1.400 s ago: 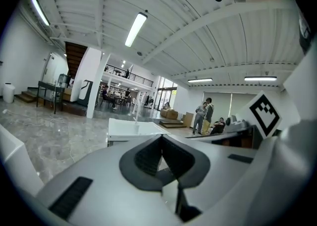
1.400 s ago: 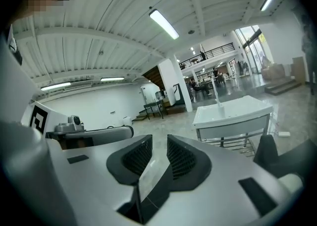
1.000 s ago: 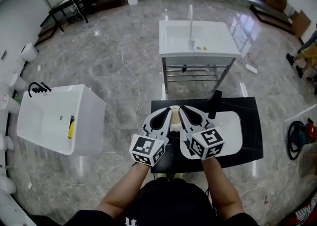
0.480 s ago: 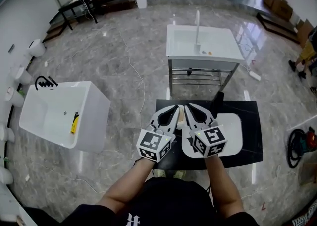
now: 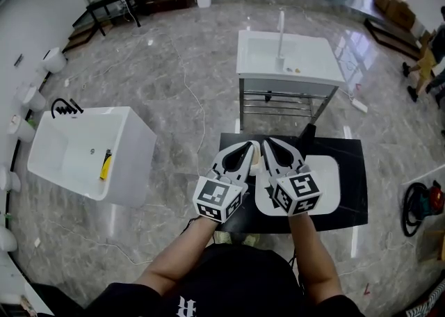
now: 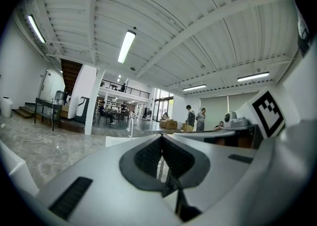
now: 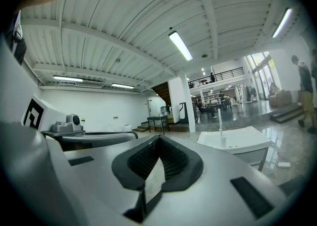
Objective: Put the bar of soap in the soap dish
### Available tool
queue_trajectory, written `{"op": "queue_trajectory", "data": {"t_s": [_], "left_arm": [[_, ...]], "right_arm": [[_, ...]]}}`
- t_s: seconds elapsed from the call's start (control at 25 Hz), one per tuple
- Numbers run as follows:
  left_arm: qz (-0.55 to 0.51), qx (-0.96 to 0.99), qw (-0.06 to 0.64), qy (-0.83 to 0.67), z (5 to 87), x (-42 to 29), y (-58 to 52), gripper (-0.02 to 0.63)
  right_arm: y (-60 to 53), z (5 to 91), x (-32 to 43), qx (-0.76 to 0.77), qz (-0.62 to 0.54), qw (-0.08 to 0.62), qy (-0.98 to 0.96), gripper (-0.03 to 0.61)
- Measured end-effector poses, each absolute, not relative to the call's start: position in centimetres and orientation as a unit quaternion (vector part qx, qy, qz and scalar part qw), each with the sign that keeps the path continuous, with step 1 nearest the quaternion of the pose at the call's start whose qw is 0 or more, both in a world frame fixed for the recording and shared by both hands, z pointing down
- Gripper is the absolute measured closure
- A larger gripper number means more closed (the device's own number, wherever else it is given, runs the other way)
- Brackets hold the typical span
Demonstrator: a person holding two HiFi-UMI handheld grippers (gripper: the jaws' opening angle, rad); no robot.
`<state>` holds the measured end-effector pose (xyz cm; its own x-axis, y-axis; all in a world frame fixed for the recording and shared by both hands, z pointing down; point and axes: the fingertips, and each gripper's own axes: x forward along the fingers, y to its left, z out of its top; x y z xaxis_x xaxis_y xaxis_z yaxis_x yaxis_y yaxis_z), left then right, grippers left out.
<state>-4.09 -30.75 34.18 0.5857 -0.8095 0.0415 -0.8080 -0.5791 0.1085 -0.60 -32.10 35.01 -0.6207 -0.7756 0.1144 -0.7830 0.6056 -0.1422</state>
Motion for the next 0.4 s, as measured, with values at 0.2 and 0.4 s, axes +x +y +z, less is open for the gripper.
{"op": "queue_trajectory", "data": {"t_s": [0.2,0.4], "left_arm": [[-0.007,0.888,0.058,-0.457,34.42,-3.99,-30.53,0.606],[-0.007,0.888,0.057,-0.456,34.29,-3.64,-30.65,0.606]], "right_arm": [[-32.01,35.11,-0.44,0.437,0.086,0.021,-0.895,0.572],[-32.15,34.98,-0.16,0.437,0.086,0.021,-0.895,0.572]]}}
